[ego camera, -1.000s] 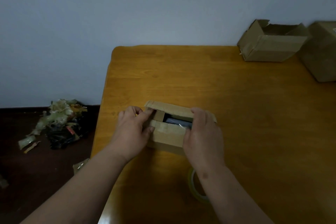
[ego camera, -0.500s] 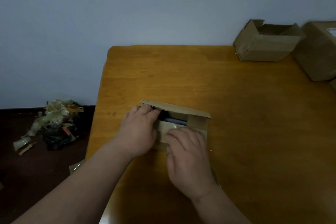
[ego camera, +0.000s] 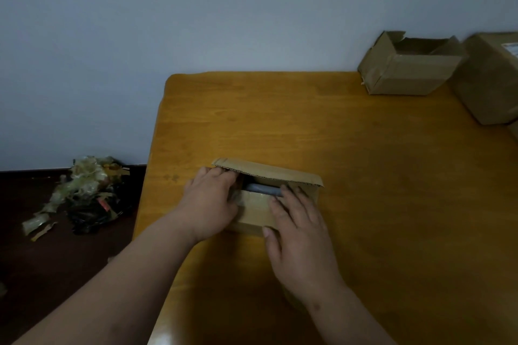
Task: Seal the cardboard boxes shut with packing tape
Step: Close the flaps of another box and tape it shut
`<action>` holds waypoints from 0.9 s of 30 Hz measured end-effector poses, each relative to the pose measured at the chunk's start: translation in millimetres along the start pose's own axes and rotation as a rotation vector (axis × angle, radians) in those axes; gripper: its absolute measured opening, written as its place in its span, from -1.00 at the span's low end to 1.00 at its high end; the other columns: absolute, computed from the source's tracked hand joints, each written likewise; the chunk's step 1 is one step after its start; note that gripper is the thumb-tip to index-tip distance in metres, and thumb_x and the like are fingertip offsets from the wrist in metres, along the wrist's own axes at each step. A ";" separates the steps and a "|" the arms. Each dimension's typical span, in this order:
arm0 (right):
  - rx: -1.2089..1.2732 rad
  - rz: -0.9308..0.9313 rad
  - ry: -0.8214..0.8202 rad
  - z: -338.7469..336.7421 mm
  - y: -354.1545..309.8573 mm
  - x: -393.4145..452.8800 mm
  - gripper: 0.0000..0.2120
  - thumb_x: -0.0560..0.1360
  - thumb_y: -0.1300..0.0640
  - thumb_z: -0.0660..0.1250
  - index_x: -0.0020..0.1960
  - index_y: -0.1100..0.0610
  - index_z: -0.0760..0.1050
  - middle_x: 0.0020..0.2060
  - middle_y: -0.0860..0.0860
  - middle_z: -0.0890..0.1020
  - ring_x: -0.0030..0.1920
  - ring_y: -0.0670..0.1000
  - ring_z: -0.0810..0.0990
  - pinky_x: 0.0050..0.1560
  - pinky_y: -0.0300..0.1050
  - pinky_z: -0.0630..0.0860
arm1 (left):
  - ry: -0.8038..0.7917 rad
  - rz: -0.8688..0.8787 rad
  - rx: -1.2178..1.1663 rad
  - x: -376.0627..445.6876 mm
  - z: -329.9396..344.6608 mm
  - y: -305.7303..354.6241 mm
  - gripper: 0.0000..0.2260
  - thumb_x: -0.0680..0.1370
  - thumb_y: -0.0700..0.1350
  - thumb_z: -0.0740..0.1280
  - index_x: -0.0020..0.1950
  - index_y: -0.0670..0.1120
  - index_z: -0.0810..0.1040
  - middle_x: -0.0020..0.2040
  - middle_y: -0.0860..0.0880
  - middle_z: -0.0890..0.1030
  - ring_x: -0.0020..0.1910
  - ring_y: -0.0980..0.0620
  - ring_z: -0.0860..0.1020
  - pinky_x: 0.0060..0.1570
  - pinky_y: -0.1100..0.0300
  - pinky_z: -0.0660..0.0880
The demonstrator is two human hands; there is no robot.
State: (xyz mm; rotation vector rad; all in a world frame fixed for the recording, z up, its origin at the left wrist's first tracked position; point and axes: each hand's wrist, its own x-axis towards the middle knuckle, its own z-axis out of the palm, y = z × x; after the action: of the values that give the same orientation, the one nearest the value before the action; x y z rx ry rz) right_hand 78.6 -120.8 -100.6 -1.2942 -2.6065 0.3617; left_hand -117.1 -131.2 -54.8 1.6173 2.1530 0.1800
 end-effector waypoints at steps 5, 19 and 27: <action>0.101 0.025 0.075 -9.7 1.1 3.7 -0.60 0.56 -0.04 0.14 0.29 0.11 0.50 0.28 0.02 0.48 0.36 0.06 0.39 0.33 0.13 0.44 | 0.010 -0.020 -0.005 -1.5 0.7 2.6 -0.72 0.54 -0.07 0.27 0.25 -0.01 0.43 0.16 0.01 0.43 0.19 -0.03 0.29 0.15 0.07 0.31; -0.046 -0.019 -0.011 -14.1 -3.0 9.5 -0.45 0.58 -0.16 0.08 0.48 0.07 0.35 0.47 -0.04 0.38 0.50 0.04 0.25 0.51 0.14 0.15 | 0.005 -0.021 0.006 -2.0 2.8 2.2 -0.53 0.53 -0.02 0.30 0.44 0.02 0.34 0.26 0.01 0.41 0.25 -0.06 0.29 0.20 0.05 0.29; -0.031 0.087 0.008 -19.5 4.9 16.3 -0.56 0.58 -0.10 0.05 0.30 0.04 0.52 0.16 -0.04 0.58 0.23 0.05 0.45 0.32 0.11 0.39 | 0.022 -0.016 -0.046 -3.9 2.4 4.2 -0.70 0.55 -0.06 0.25 0.29 0.01 0.44 0.11 0.02 0.41 0.19 -0.04 0.29 0.19 0.07 0.29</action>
State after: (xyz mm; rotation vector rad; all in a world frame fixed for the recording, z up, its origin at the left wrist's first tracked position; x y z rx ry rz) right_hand 78.3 -102.5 -82.4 -1.4192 -2.5652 0.3311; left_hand -111.5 -134.0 -54.5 1.5786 2.1616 0.2418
